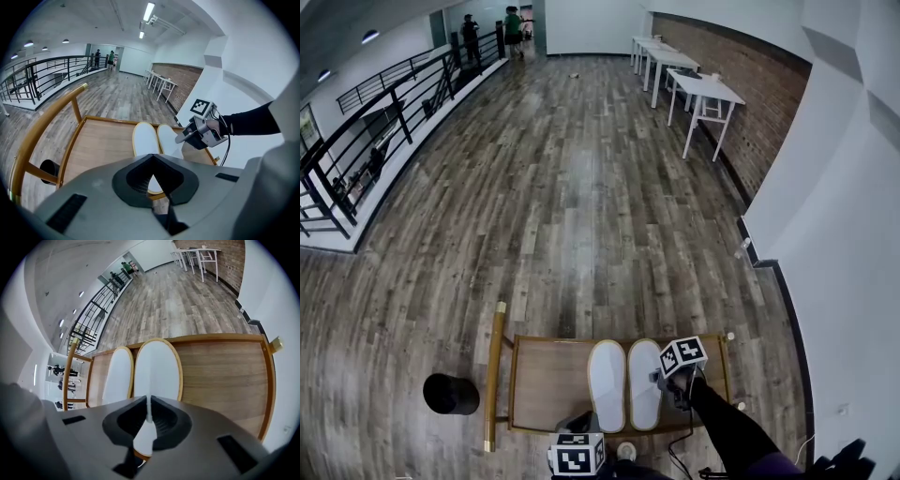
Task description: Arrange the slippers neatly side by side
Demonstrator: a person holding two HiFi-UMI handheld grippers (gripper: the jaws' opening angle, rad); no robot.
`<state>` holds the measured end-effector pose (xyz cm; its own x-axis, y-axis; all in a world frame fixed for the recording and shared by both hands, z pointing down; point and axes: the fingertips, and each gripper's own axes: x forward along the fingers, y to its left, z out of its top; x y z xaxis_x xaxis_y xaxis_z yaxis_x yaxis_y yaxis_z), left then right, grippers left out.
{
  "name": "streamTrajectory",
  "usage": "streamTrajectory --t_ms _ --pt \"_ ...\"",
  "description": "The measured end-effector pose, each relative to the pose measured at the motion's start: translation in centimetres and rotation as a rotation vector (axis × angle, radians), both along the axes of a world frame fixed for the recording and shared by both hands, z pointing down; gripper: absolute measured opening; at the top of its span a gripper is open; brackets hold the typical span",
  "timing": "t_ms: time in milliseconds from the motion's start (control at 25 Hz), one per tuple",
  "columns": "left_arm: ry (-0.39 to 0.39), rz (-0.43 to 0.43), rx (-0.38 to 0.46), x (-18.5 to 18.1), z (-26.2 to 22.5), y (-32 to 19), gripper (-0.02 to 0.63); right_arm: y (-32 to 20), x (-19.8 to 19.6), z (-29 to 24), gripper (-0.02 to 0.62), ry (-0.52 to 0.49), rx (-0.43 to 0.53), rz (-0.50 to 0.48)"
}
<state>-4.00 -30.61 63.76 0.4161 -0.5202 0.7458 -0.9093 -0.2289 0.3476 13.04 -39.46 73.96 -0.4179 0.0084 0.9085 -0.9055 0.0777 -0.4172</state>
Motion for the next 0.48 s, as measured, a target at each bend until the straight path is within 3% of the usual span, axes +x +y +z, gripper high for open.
streamTrajectory --t_ms 480 --pt "-0.005 -0.003 -0.003 -0.06 0.23 -0.26 0.001 -0.08 0.03 0.48 0.018 0.000 -0.002 -0.034"
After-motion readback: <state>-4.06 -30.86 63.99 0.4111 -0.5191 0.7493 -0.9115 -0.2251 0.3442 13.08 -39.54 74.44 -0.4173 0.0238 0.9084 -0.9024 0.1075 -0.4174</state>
